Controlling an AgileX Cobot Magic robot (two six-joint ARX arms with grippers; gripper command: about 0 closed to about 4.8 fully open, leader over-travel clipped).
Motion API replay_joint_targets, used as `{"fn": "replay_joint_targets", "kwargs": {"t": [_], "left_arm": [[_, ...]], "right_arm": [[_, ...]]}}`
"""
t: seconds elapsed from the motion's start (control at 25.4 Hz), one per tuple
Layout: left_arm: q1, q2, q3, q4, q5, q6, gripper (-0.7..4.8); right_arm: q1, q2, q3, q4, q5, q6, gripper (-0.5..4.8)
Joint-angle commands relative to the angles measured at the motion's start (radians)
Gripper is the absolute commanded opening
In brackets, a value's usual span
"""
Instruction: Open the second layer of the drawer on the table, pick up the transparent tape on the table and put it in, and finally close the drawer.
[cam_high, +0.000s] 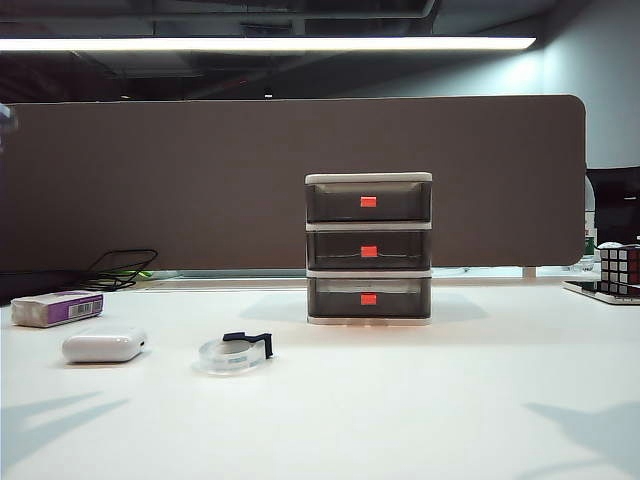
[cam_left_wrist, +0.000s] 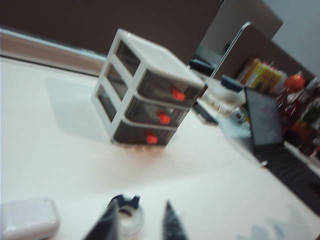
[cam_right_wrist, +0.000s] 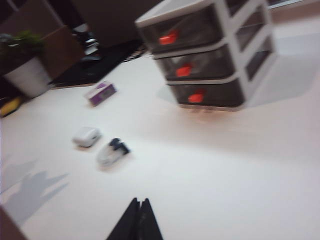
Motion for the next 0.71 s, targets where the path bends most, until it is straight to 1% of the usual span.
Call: {"fn": "replay_joint_targets", "kwargs": {"t": [0.04, 0.12, 0.2, 0.24, 0.28, 0.32, 0.35, 0.39, 0.47, 0.55, 0.63, 0.67, 0.71], "left_arm": [[-0.035, 0.003, 0.003, 0.031, 0.003, -0.015, -0.05], [-0.085, 0.015, 0.003, 0.034, -0.035, 0.022, -0.06], [-0.148, 0.035, 0.003, 0.048, -0.102, 0.032, -0.06], [-0.217, 0.064, 0.003, 0.088, -0.178, 0.048, -0.06], [-0.266, 0.088, 0.003, 0.119, -0.229, 0.061, -0.06], [-0.344, 0.136, 0.003, 0.174, -0.313, 0.090, -0.06], [-0.394, 0.174, 0.002, 0.210, -0.362, 0.108, -0.06], [-0.480, 0.262, 0.003, 0.277, -0.442, 0.132, -0.06], [-0.545, 0.361, 0.004, 0.350, -0.503, 0.148, -0.06], [-0.599, 0.491, 0.006, 0.460, -0.560, 0.162, -0.06], [-0.627, 0.621, 0.016, 0.571, -0.597, 0.166, -0.06], [-0.633, 0.779, 0.051, 0.671, -0.603, 0.180, -0.05], [-0.632, 0.850, 0.075, 0.709, -0.600, 0.193, -0.05]], "right_arm": [[0.001, -0.002, -0.006, 0.025, -0.043, 0.008, -0.05], [0.001, -0.002, -0.003, 0.026, -0.043, 0.008, -0.05], [0.001, -0.002, -0.003, 0.036, -0.042, 0.007, -0.05], [0.001, -0.002, -0.003, 0.057, -0.042, 0.008, -0.05], [0.001, -0.002, -0.002, 0.074, -0.043, 0.008, -0.05], [0.001, -0.002, 0.002, 0.094, -0.041, 0.009, -0.05], [0.001, 0.001, 0.011, 0.093, -0.031, 0.008, -0.05], [0.001, 0.004, 0.030, 0.093, -0.018, 0.008, -0.05], [0.001, 0.011, 0.056, 0.093, -0.011, 0.002, -0.05], [0.001, 0.024, 0.084, 0.093, 0.008, -0.003, -0.05], [0.001, 0.042, 0.108, 0.093, 0.015, -0.016, -0.05], [0.001, 0.077, 0.137, 0.093, 0.028, -0.029, -0.05], [0.001, 0.096, 0.148, 0.094, 0.034, -0.031, -0.05]]}}
